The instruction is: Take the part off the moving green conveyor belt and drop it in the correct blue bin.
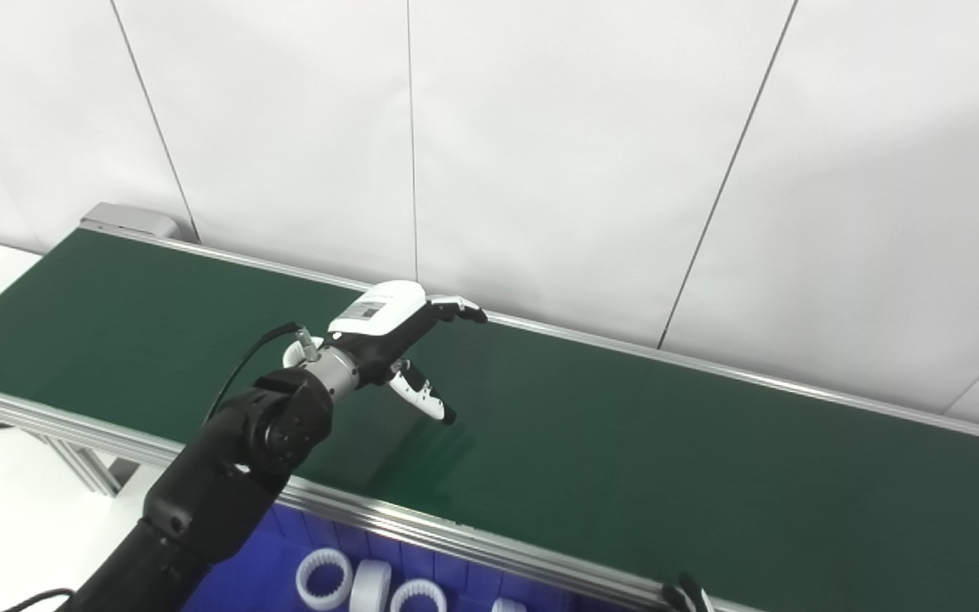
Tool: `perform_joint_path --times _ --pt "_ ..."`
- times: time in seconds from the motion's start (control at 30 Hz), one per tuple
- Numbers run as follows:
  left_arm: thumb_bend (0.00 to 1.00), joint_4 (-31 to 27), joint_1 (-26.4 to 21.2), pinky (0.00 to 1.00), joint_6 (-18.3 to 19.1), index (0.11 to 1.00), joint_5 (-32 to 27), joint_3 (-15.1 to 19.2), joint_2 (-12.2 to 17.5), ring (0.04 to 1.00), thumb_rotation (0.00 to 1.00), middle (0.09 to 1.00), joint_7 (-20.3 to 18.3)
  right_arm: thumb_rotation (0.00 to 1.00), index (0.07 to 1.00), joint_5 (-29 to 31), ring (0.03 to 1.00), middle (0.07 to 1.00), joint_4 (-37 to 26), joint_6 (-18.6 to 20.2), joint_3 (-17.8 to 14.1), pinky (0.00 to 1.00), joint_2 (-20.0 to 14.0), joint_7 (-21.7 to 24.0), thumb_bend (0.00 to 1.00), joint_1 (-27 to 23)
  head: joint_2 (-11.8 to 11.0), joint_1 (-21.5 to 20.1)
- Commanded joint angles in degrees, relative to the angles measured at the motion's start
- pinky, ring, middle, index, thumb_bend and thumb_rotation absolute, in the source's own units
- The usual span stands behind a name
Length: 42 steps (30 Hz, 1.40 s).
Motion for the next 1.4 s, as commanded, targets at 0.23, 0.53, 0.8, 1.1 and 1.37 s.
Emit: perform_joint_path --times 0.23,0.53,0.8,1.1,1.37 --pt "0.89 2.7 -5.2 0.7 1.1 0.793 1.4 -1.8 2.7 0.781 0.01 0.836 -3.0 0.78 0.957 0.0 0.861 0.909 -1.8 -3.4 0.3 0.78 1.0 0.1 0.28 0.2 0.1 -0.1" --pt "0.9 6.2 -7.0 0.69 1.3 0.768 2.2 -3.5 3.7 0.774 0.01 0.827 -3.9 0.8 0.956 -0.5 0.862 0.907 -2.0 -3.3 0.4 0.79 1.4 -0.1 0.29 0.4 0.1 -0.3" --pt "0.92 7.7 -8.2 0.69 2.8 0.776 3.5 -4.6 4.1 0.779 0.0 0.826 -5.7 0.81 0.954 -0.6 0.857 0.903 -2.1 -3.5 0.4 0.78 1.3 0.0 0.3 0.6 0.2 -0.3" --pt "0.92 9.0 -8.4 0.7 3.2 0.788 4.5 -5.4 4.4 0.779 0.0 0.832 -5.9 0.8 0.956 -0.5 0.856 0.904 -1.9 -3.7 0.5 0.78 1.2 0.0 0.3 0.5 0.2 -0.5" --pt "0.92 8.5 -7.6 0.73 2.1 0.781 4.7 -5.7 5.2 0.79 0.0 0.833 -5.2 0.81 0.953 -0.1 0.858 0.903 -2.0 -3.7 0.5 0.78 1.4 0.0 0.32 0.6 0.5 -0.6"
